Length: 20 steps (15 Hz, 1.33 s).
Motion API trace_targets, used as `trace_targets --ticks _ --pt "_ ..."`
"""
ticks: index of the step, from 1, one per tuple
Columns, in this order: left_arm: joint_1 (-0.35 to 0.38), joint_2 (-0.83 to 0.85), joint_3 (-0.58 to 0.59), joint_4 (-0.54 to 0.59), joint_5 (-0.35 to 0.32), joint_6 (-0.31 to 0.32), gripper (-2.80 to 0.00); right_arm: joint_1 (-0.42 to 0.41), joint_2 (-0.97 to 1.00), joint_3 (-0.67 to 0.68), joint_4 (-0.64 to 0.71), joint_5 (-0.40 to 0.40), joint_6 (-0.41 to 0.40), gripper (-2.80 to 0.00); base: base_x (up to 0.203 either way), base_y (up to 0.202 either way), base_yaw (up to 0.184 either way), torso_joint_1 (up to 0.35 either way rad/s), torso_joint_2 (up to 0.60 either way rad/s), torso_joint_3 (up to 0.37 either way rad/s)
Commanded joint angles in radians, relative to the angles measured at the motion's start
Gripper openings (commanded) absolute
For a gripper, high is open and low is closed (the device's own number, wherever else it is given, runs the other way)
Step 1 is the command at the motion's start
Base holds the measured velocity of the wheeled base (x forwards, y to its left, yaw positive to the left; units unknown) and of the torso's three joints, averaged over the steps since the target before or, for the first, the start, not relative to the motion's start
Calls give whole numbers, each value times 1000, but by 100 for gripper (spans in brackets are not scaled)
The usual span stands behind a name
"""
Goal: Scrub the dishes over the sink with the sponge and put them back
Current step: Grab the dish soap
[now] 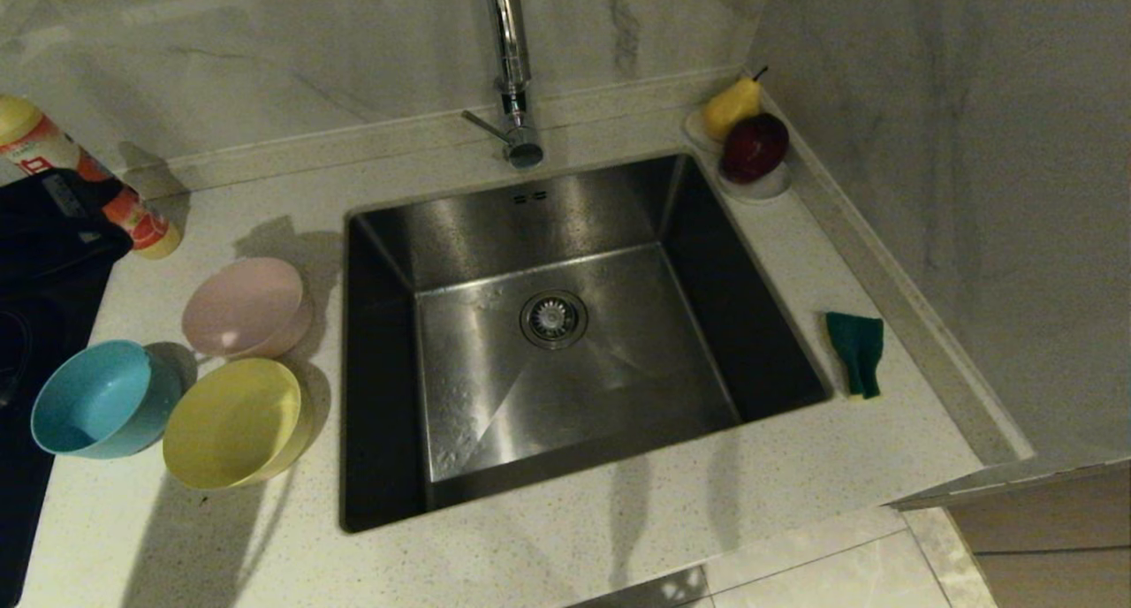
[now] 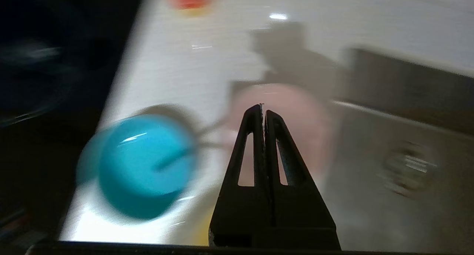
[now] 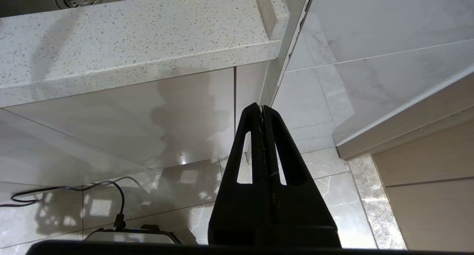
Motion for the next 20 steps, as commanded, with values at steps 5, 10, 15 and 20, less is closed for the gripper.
trace_targets --ticks 5,10,15,20 --pt "-89 158 -149 -7 -44 -48 -280 0 1 0 0 0 0 -280 0 0 0 0 0 0" --pt "-21 147 -182 -8 107 -6 -280 0 0 0 0 0 0 -280 0 0 0 0 0 0" --pt "120 191 -190 -85 21 -4 0 0 1 0 0 0 0 -280 0 0 0 0 0 0" --pt "237 209 -97 -257 -138 -1 0 0 1 0 0 0 0 -280 0 0 0 0 0 0"
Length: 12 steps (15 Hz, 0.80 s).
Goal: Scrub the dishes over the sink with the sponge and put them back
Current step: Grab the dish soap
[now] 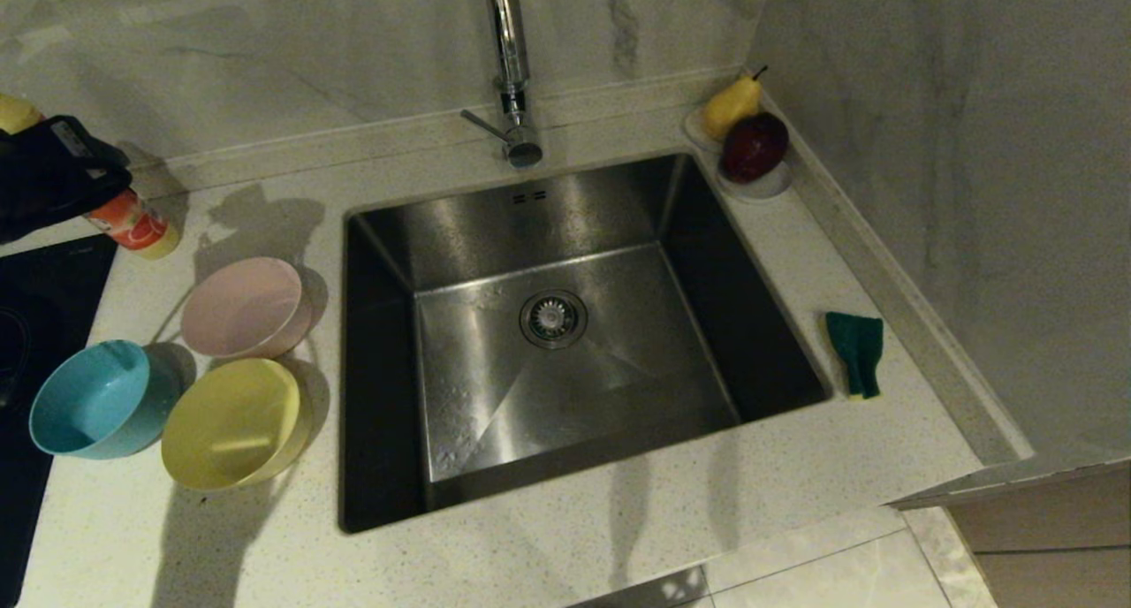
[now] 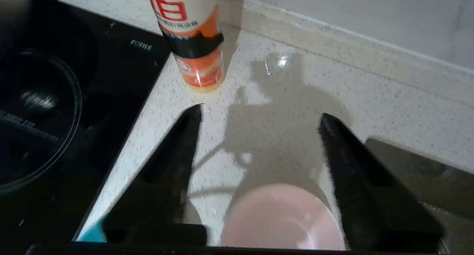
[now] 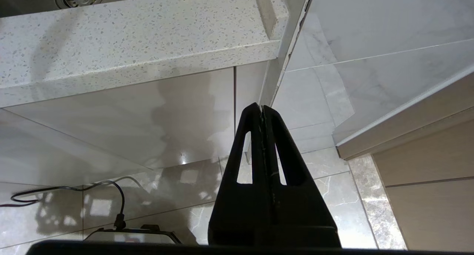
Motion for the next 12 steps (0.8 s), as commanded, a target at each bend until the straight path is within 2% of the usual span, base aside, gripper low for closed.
trace_targets --ticks 1,2,5,8,10,12 --pt "62 13 73 -93 -88 1 0 0 1 0 0 0 0 -280 0 0 0 0 0 0" --pt "78 29 101 -137 -108 4 0 0 1 0 0 0 0 -280 0 0 0 0 0 0" --pt "117 72 154 -223 -114 9 0 0 1 0 0 0 0 -280 0 0 0 0 0 0" --pt "130 73 229 -307 -153 46 0 0 0 0 0 0 0 -280 0 0 0 0 0 0" --pt "155 88 296 -443 -220 83 0 0 0 0 0 0 0 -280 0 0 0 0 0 0" --pt "191 153 328 -597 -256 125 0 0 0 0 0 0 0 -280 0 0 0 0 0 0"
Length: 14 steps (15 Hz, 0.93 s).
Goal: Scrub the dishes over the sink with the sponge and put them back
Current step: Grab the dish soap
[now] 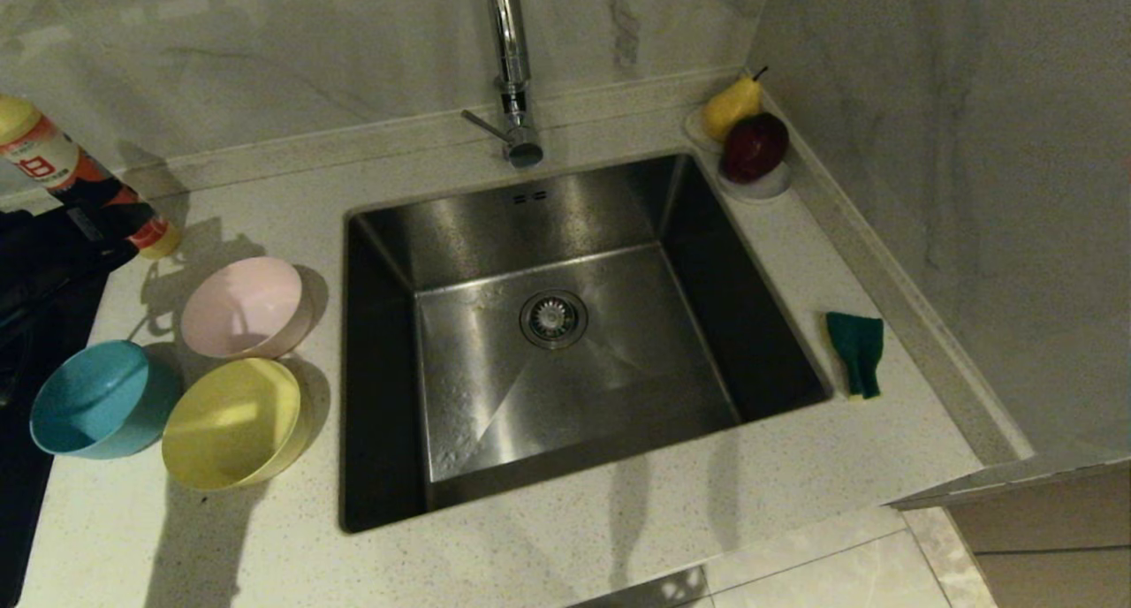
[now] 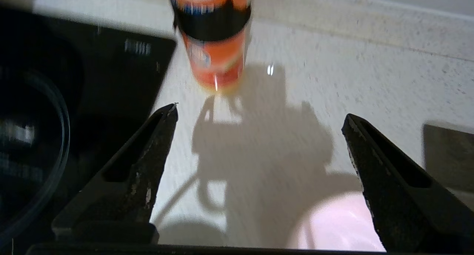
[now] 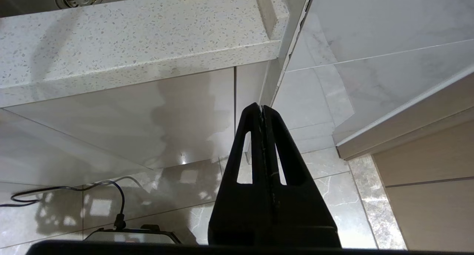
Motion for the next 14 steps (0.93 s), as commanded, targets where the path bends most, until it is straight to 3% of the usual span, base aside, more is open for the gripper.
trace_targets --ticks 1,8,14 --pt "43 63 28 -119 -14 19 0 0 1 0 0 0 0 -280 0 0 0 0 0 0" --pt "66 122 7 -111 -5 8 0 0 1 0 0 0 0 -280 0 0 0 0 0 0" --pt "78 274 -55 -263 -13 5 0 0 0 0 0 0 0 -280 0 0 0 0 0 0"
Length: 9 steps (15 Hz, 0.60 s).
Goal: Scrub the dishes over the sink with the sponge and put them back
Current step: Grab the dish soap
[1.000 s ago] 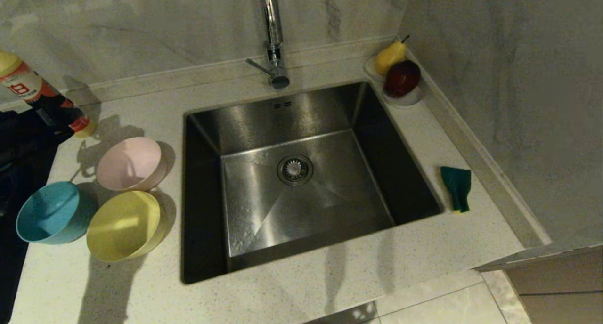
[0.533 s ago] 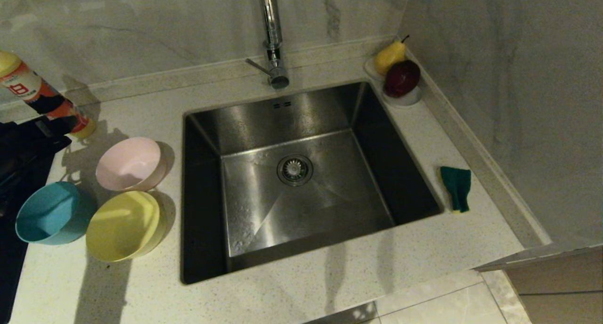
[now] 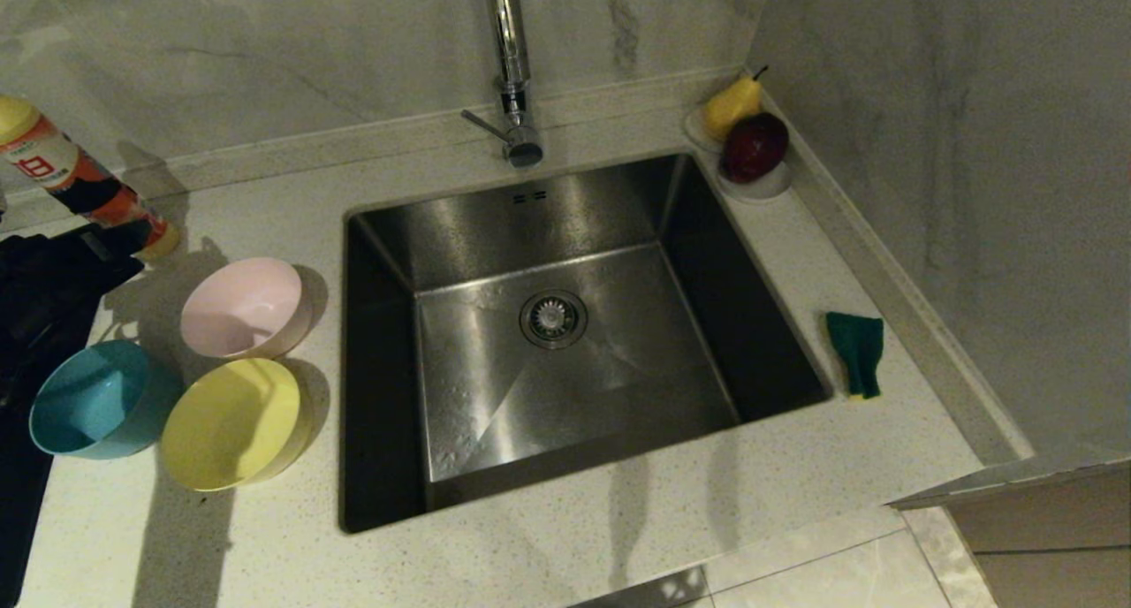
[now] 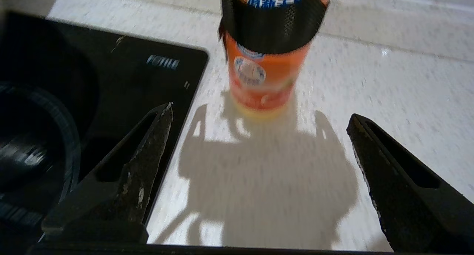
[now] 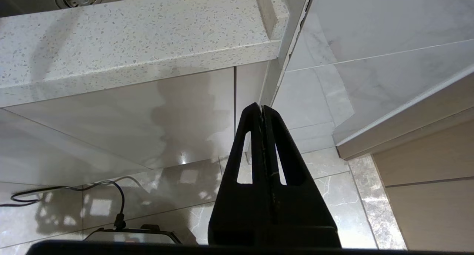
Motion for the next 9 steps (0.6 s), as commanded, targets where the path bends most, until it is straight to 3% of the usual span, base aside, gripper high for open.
trace_targets --ticks 1,9 --pt "1 81 -46 -38 2 -3 0 0 1 0 0 0 0 -280 0 0 0 0 0 0" --pt "8 170 -169 -40 5 -45 0 0 0 0 0 0 0 -280 0 0 0 0 0 0"
